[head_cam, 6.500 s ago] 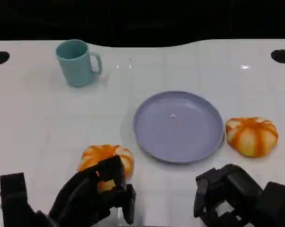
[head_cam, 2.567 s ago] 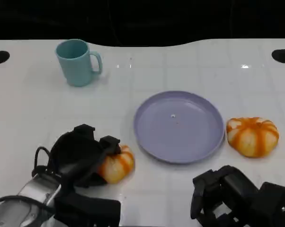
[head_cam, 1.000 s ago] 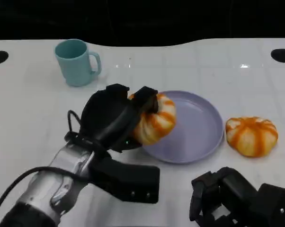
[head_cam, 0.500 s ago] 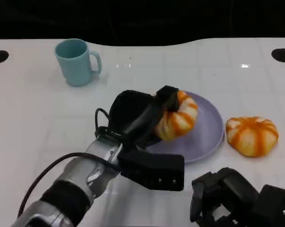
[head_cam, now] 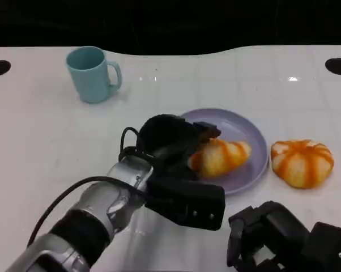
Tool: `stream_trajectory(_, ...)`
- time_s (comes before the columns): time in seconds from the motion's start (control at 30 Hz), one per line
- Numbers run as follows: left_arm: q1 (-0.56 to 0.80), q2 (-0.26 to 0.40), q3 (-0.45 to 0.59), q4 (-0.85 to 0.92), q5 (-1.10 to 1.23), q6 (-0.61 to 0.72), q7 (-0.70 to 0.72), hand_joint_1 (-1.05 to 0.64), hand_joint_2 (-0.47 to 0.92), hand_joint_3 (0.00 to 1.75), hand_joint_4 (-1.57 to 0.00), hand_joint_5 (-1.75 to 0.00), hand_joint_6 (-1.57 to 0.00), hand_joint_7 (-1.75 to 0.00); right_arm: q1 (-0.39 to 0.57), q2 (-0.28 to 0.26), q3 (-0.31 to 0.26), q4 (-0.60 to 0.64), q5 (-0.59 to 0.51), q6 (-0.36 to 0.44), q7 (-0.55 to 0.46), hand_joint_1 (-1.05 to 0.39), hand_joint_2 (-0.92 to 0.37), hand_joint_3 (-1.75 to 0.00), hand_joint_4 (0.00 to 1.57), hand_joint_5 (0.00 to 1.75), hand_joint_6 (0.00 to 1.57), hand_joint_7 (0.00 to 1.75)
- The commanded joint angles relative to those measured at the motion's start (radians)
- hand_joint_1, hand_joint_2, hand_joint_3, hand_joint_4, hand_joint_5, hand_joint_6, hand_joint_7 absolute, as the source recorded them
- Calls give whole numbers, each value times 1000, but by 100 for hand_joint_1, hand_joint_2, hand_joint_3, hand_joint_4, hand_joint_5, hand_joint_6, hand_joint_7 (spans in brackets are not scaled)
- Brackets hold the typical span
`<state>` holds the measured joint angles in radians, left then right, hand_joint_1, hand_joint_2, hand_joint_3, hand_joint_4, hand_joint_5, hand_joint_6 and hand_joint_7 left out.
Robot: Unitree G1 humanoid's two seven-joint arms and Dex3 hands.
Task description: Grasp the bread from the table and place it into the plate.
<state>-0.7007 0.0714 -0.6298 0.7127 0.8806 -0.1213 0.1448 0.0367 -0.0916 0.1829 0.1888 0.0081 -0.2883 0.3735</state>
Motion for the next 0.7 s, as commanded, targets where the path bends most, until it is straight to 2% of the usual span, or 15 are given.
stream_trajectory(0.03,7,56,-8,-105,0,44,-138,-79,92,18,-25,-39,-24,0,6,-8,-4,-3,-2,-15,-6,-105,-17,-134,154,131,157,108)
stream_trajectory(0.2,42,108,1,-225,-2,54,-191,-81,92,20,-28,-40,-26,-2,9,-8,-3,-10,-3,-8,-11,-105,-15,-135,155,130,157,107)
stream_trajectory(0.37,111,158,61,-345,-93,0,-214,-71,92,20,-40,-45,-37,-6,12,-8,-3,-21,-4,8,-17,-105,-15,-137,156,130,157,108)
stream_trajectory(0.47,161,187,112,-385,-167,-92,-181,-55,92,23,-66,-60,-57,-14,14,-8,-2,-29,-2,17,-20,-105,-14,-137,156,130,157,109)
stream_trajectory(0.57,209,204,164,-408,-241,-175,-167,-50,92,28,-81,-69,-76,-21,14,-7,-3,-29,7,18,-16,-105,-13,-137,156,131,157,110)
stream_trajectory(0.63,240,211,193,-423,-285,-209,-176,-50,92,28,-87,-72,-82,-23,14,-9,-2,-28,3,17,-18,-105,-12,-138,156,131,157,110)
stream_trajectory(0.7,273,211,220,-429,-331,-244,-178,-50,92,24,-89,-87,-91,-21,14,-10,-3,-26,5,14,-16,-105,-13,-138,156,130,157,110)
